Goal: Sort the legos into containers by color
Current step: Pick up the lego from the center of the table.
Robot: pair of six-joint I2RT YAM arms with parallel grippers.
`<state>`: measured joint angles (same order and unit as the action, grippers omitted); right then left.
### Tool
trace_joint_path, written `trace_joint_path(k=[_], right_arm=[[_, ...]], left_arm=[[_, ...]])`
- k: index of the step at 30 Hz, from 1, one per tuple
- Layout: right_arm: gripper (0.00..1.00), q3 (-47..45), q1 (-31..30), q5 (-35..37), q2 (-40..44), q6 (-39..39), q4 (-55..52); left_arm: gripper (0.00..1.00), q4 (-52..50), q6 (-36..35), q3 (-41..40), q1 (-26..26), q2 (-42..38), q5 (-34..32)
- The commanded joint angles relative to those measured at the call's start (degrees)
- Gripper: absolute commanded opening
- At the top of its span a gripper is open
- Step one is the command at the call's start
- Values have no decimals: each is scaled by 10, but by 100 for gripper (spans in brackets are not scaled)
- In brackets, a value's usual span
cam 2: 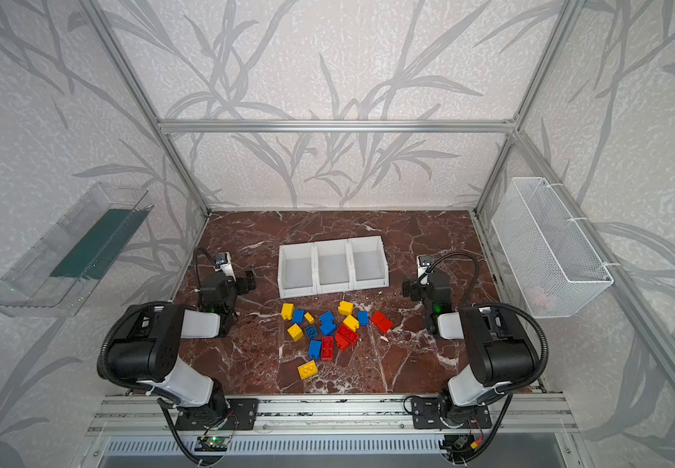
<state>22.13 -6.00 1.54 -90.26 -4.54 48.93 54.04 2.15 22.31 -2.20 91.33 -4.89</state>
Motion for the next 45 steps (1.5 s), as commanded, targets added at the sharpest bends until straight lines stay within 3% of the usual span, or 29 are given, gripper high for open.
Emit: trace_joint_path(k=[1, 25, 29, 32, 34, 37, 43, 45], right_arm=[[99, 10, -2, 7, 15, -1, 2], [99, 13, 2, 1, 15, 4, -1], [99, 11, -12, 71, 38, 3, 1], [99, 107, -72, 114, 126, -25, -293], [99, 168, -123, 126, 153, -19, -425], [99, 234, -198, 131, 165, 17, -555], [99, 331, -285, 28, 154, 113, -727], [100, 355, -315, 33, 140, 134, -780]], left_arm=[[99, 0, 1, -6, 2, -14, -1], [99, -3, 1, -5, 3, -15, -2], [99, -17, 8, -2, 5, -29, -34], [99, -184, 16, 47, 8, -109, -41], [99, -328, 30, 99, 12, -153, -17], [99, -433, 53, 143, 24, -196, 36], [99, -559, 81, 165, 55, -283, 26], [99, -593, 96, 165, 63, -302, 34]])
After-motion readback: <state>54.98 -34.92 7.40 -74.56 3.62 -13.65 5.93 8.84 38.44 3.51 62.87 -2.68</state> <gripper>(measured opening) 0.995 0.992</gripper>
